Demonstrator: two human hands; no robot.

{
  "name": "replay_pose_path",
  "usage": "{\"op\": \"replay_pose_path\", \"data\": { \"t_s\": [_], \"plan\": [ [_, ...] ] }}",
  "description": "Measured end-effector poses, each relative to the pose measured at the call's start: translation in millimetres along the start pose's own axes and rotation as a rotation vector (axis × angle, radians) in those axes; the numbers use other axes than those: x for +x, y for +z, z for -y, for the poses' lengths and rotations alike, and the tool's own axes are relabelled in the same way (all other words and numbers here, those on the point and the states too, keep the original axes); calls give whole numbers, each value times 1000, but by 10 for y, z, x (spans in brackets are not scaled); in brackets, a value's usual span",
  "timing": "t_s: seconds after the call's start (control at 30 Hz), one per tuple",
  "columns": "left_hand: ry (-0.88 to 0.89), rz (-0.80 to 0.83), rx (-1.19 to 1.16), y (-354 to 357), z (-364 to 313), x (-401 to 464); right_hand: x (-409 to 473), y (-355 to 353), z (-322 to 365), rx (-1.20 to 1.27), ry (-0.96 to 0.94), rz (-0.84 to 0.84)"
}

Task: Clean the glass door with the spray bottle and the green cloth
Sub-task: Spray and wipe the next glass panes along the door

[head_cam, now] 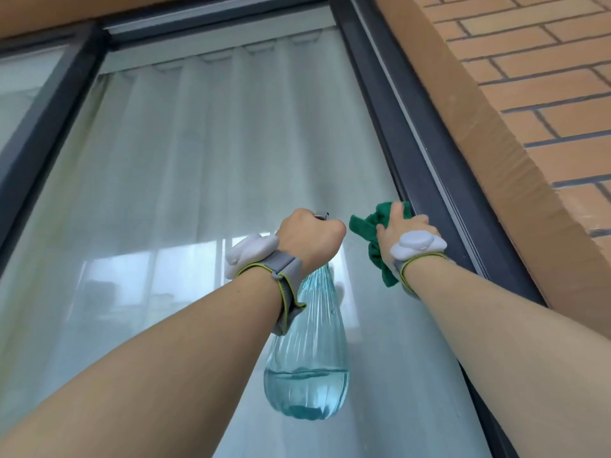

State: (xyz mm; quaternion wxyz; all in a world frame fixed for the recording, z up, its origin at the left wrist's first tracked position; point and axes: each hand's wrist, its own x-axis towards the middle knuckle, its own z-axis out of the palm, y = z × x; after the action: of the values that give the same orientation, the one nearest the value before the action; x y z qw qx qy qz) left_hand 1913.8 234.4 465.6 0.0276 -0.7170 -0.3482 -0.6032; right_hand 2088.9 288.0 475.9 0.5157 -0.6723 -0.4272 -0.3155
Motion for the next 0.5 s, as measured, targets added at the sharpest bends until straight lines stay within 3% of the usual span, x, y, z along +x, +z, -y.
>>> {"op": "replay_pose_path", "data": {
  "t_s": [0.1,0.2,0.3,0.5],
  "plan": [
    [-8,-26,3,-48,51,-36,224,20,84,49,-11,30],
    [-23,-18,26,-46,158,-62,335,78,113,287,-126,-37],
    [-40,-27,32,-31,289,-70,312,104,-6,22,-46,-46],
    [-64,-26,43,95,504,-135,-193,116,-125,-199,-58,8]
  ]
}}
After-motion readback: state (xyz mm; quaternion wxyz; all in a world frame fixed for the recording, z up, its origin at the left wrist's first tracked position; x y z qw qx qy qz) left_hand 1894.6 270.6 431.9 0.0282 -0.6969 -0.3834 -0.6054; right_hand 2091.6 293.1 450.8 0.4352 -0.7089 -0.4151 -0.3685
